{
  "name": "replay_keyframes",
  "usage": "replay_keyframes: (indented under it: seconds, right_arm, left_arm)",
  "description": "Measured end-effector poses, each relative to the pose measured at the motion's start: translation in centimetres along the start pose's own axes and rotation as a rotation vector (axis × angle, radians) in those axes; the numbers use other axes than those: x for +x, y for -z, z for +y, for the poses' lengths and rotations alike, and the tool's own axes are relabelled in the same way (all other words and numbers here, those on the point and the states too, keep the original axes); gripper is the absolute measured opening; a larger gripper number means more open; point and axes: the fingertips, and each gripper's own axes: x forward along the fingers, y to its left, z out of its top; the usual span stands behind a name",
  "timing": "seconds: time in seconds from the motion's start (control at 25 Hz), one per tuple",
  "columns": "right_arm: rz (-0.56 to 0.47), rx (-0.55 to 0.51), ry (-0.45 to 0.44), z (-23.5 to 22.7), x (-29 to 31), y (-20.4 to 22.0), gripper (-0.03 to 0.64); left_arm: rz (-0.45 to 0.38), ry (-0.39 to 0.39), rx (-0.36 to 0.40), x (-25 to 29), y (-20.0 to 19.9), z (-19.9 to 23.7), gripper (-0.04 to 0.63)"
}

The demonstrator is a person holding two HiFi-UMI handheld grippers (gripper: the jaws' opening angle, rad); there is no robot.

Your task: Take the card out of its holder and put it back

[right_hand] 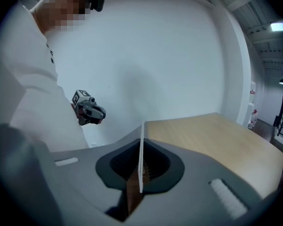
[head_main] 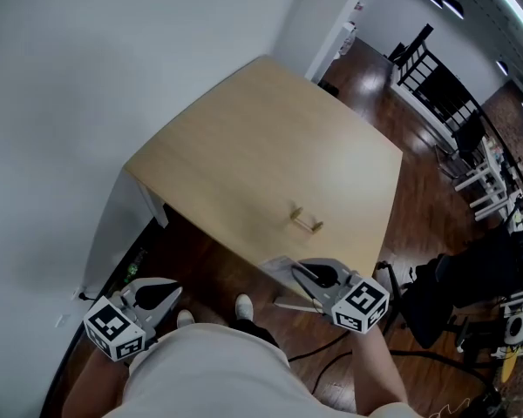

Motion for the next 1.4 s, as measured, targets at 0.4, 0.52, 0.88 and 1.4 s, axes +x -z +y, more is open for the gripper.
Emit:
replay_keyframes:
  seconds: [0.4, 0.52, 0.88, 1.4]
  right_arm:
    - [0.03, -0.023, 0.018, -11.2, -2.4, 1.8, 0.021]
    - [0.039, -0.036, 0.019, -14.1, -2.5, 2.6, 0.021]
    - [0.057, -0.053, -0.002, -22.1, -1.4, 5.1, 0.021]
    - [0.104, -0.062, -0.068, -26.3, 1.7, 8.4, 0.021]
  left_arm:
    - [-0.019, -0.05, -0.003, 7.0, -3.4, -0.9, 0.005]
    - [-0.01, -0.07, -0.004, 8.5, -3.7, -1.3, 0.005]
    - [0.007, -0.154, -0.033, 13.0, -4.5, -1.1, 0.005]
    - [0.034, -0.258, -0.081, 15.6, -4.5, -1.6, 0.005]
